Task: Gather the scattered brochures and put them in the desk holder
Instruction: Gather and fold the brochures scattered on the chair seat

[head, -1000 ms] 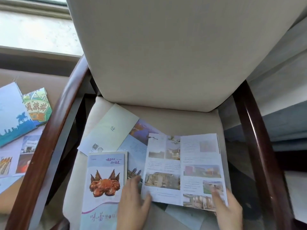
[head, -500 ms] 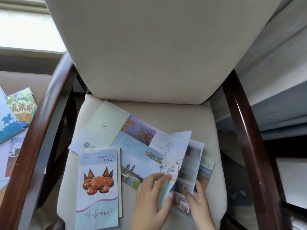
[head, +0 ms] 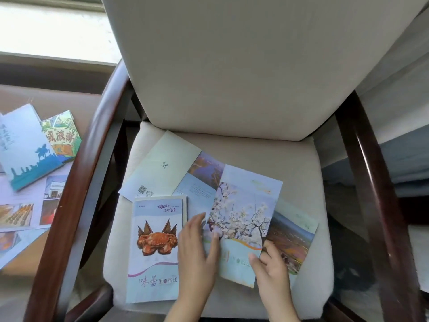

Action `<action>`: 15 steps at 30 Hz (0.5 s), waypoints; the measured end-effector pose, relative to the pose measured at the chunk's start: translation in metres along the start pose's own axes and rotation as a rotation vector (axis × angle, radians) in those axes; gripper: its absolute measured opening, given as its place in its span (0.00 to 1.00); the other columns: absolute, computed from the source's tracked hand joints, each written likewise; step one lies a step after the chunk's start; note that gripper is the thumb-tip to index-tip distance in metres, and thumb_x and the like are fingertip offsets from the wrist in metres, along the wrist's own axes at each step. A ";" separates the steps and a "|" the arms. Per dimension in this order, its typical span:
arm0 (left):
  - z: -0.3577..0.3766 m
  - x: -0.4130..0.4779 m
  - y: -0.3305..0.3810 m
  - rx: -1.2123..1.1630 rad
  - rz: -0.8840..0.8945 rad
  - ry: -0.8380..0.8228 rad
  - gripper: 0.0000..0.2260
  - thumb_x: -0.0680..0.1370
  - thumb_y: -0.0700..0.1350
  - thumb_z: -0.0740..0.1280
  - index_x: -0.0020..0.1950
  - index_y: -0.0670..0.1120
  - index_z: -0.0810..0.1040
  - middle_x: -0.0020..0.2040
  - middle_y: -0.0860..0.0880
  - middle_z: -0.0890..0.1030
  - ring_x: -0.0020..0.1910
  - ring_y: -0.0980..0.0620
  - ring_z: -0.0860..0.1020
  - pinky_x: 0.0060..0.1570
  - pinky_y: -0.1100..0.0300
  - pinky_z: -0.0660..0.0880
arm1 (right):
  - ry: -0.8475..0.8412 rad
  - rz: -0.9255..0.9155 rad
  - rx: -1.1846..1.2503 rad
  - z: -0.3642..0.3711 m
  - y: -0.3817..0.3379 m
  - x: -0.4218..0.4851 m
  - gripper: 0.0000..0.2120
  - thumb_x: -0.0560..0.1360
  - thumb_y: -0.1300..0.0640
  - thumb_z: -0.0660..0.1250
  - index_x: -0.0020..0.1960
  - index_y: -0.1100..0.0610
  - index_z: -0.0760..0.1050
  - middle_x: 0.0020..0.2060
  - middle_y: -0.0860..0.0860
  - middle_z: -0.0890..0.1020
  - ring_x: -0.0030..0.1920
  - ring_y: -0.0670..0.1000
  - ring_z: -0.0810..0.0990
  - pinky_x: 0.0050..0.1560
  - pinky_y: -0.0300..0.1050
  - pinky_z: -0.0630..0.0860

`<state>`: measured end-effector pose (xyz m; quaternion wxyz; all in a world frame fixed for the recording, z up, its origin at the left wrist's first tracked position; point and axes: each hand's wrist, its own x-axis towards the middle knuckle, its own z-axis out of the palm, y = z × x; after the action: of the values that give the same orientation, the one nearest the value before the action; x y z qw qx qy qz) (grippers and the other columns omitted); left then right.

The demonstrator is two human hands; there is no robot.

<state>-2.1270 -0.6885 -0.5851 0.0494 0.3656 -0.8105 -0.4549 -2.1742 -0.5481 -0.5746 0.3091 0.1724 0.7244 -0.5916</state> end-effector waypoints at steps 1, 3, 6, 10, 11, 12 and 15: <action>-0.013 0.002 -0.005 -0.063 -0.116 0.044 0.15 0.78 0.49 0.64 0.65 0.53 0.70 0.59 0.59 0.73 0.60 0.61 0.70 0.55 0.66 0.66 | -0.052 0.018 -0.013 0.013 -0.002 -0.006 0.12 0.77 0.72 0.61 0.58 0.62 0.73 0.47 0.60 0.85 0.48 0.56 0.84 0.52 0.53 0.79; -0.036 0.004 -0.019 -0.109 -0.282 0.078 0.10 0.79 0.49 0.64 0.60 0.53 0.73 0.54 0.56 0.77 0.56 0.55 0.76 0.47 0.62 0.69 | -0.157 0.006 -0.093 0.040 -0.005 -0.017 0.12 0.77 0.70 0.61 0.56 0.59 0.74 0.47 0.55 0.85 0.49 0.54 0.84 0.53 0.49 0.79; -0.065 -0.001 -0.047 -0.044 -0.406 0.166 0.06 0.78 0.48 0.64 0.55 0.53 0.74 0.51 0.53 0.80 0.52 0.50 0.77 0.45 0.56 0.69 | -0.222 -0.101 -0.354 0.078 -0.004 -0.024 0.13 0.75 0.66 0.65 0.48 0.47 0.73 0.46 0.43 0.79 0.43 0.38 0.80 0.44 0.27 0.72; -0.085 -0.009 -0.084 0.094 -0.533 0.337 0.11 0.77 0.45 0.66 0.59 0.45 0.77 0.56 0.44 0.79 0.58 0.43 0.75 0.54 0.49 0.70 | -0.286 -0.172 -0.797 0.117 0.011 -0.027 0.09 0.73 0.50 0.60 0.38 0.48 0.60 0.37 0.47 0.68 0.38 0.50 0.69 0.38 0.46 0.65; -0.087 -0.011 -0.090 0.136 -0.543 0.360 0.12 0.77 0.43 0.66 0.60 0.44 0.77 0.58 0.42 0.78 0.60 0.42 0.73 0.56 0.48 0.69 | -0.306 -0.174 -0.878 0.126 0.015 -0.026 0.09 0.74 0.48 0.58 0.39 0.49 0.60 0.38 0.48 0.71 0.40 0.53 0.72 0.38 0.47 0.64; -0.089 -0.013 -0.095 0.172 -0.549 0.365 0.14 0.76 0.43 0.67 0.61 0.43 0.76 0.59 0.42 0.77 0.61 0.41 0.71 0.58 0.49 0.67 | -0.321 -0.189 -0.961 0.135 0.017 -0.026 0.08 0.75 0.47 0.56 0.41 0.50 0.61 0.42 0.49 0.75 0.44 0.56 0.75 0.39 0.48 0.65; -0.088 -0.019 -0.110 0.225 -0.510 0.271 0.21 0.74 0.44 0.71 0.66 0.43 0.73 0.62 0.42 0.74 0.64 0.42 0.69 0.60 0.51 0.64 | -0.340 -0.206 -1.138 0.151 0.024 -0.019 0.11 0.76 0.49 0.56 0.53 0.54 0.69 0.53 0.54 0.80 0.53 0.59 0.79 0.47 0.48 0.73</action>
<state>-2.0168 -0.7737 -0.6143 0.0005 0.6176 -0.7241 -0.3070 -2.1088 -0.6857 -0.5968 0.4054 -0.1878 0.8807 -0.1572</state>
